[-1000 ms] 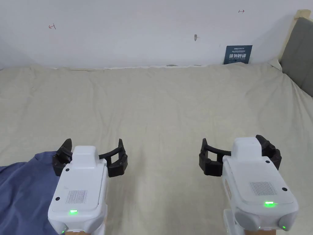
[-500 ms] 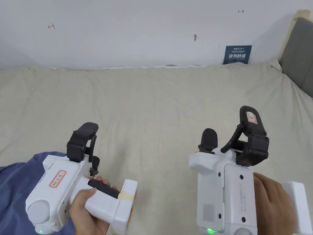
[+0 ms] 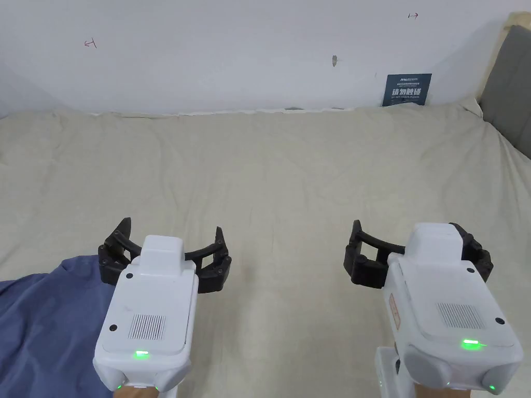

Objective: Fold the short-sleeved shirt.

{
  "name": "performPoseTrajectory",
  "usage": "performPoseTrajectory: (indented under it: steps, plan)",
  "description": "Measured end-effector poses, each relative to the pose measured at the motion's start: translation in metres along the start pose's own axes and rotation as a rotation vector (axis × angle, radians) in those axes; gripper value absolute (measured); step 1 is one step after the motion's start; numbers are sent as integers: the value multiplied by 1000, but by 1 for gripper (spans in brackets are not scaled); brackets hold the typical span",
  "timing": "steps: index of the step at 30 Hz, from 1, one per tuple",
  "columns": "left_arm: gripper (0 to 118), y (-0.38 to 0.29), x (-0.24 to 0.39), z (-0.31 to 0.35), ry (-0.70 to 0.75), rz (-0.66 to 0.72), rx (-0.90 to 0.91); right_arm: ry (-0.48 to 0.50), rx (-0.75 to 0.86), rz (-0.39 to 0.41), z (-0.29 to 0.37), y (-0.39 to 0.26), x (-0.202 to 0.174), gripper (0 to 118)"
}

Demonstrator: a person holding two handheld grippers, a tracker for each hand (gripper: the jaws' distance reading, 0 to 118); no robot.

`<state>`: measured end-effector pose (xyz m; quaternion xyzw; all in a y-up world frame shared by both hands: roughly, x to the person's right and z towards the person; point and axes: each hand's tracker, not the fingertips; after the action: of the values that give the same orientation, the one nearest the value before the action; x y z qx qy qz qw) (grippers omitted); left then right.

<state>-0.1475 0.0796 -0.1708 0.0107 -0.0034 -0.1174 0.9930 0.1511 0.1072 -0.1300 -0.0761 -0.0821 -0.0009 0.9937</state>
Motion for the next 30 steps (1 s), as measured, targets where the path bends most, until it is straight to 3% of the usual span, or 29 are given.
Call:
performPoseTrajectory:
  steps: [7,30]
  plan:
    - [118,-2,-12,-3,6,110,-21,3,8,67,2,1,-7,118]
    - [118,1,-15,2,21,107,-3,8,6,80,7,5,-10,118]
